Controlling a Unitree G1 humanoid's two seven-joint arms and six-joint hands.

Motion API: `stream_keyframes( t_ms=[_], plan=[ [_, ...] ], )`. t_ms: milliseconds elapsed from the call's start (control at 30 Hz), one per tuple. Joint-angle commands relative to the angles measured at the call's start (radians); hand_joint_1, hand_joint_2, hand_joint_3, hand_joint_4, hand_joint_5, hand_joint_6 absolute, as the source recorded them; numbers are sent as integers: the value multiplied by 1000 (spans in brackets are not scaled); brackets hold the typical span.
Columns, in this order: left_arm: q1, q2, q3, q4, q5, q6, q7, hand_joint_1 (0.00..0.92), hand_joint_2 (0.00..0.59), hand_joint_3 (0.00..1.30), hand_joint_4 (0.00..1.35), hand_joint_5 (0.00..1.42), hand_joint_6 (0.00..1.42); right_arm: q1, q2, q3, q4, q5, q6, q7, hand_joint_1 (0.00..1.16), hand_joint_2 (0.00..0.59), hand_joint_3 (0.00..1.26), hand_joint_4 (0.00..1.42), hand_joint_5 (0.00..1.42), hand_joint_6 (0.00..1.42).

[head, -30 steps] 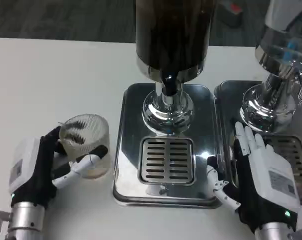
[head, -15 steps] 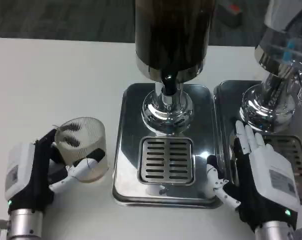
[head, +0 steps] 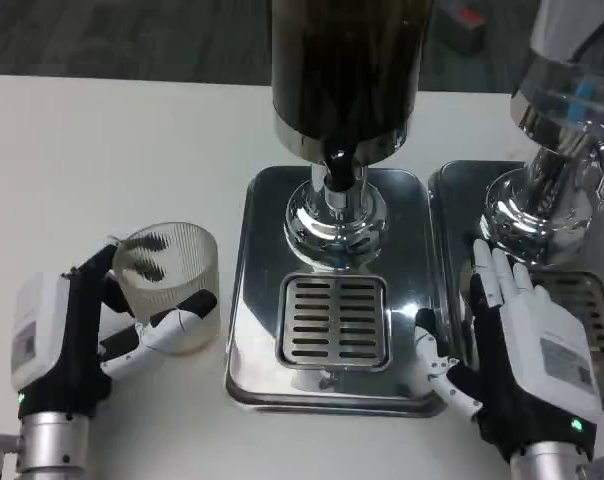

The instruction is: Grasp the cup under the faucet to collect the drink, then remove the cup.

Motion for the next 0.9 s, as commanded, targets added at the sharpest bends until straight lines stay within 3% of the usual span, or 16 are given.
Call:
stream_keyframes(
  t_ms=[33,367,900],
  plan=[
    [-41,-11,-24,-32,37,-38,25,512,86,543,679,894,849,8,8,-11,-9,-8,8,-30,350,435,0,0,0,0],
    [-166,-21,-124,11,135,-19,27,516,75,547,688,889,849,23,9,-25,-26,-7,13,-40,358,445,0,0,0,0],
    [-336,-116,-249,212,168,21,-3,522,67,549,688,887,825,55,15,-32,-72,-27,34,-44,364,446,0,0,0,0]
  ],
)
